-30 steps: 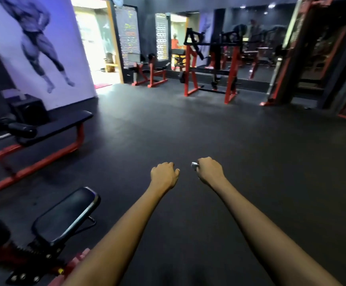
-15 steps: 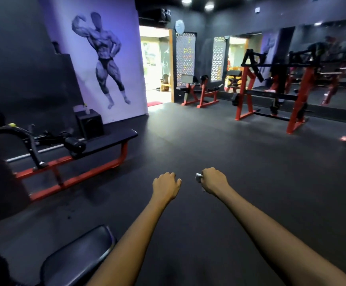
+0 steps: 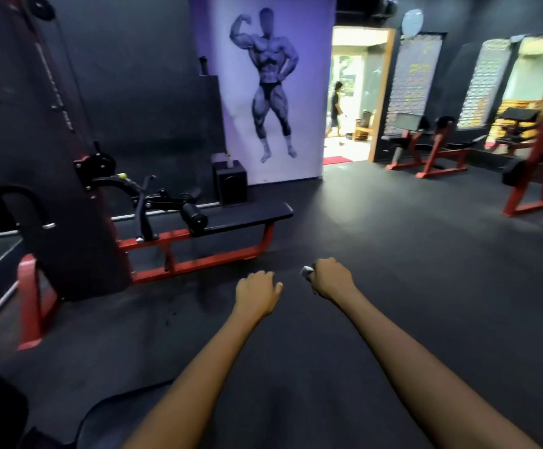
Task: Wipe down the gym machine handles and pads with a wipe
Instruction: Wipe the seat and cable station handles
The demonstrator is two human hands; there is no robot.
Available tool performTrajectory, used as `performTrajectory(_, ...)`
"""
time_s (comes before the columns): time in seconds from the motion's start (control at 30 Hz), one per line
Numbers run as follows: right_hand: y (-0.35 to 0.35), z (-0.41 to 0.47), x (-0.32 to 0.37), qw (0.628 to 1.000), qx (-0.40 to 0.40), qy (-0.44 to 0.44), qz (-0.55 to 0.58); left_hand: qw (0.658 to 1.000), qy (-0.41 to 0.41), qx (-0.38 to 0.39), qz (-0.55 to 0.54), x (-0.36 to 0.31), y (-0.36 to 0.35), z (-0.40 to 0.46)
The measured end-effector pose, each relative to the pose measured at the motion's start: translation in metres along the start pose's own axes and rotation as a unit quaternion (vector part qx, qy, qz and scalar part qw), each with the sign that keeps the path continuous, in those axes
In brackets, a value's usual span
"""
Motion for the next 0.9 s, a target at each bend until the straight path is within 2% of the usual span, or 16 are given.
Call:
performTrajectory(0.33, -0.017, 0.220, 0.057, 0.984, 0.059, 0.161, 0.051, 0.981, 0.186, -0.053, -0.010, 0.063, 0.009, 0.146)
performTrajectory(0.57, -0.072, 0.330, 0.144, 0.956, 0.102, 0.267, 0.060, 0.949, 0.305, -0.075, -0.010, 0.144, 0.001, 0.212)
performTrajectory(0.9, -0.127, 0.467, 0.284, 0.917, 0.164, 0.359, 0.062, 0.908, 0.404, -0.114, -0.019, 0.283, -0.004, 0.311)
Point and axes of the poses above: each hand's wrist, its own z-axis towards the middle knuckle, its own y-axis out of the back of the hand, x = y × z, the point moved 3 cm from there along z, towards the middle knuckle, and after that the axes turned 2 degrees about -y, right-handed, at the moved point
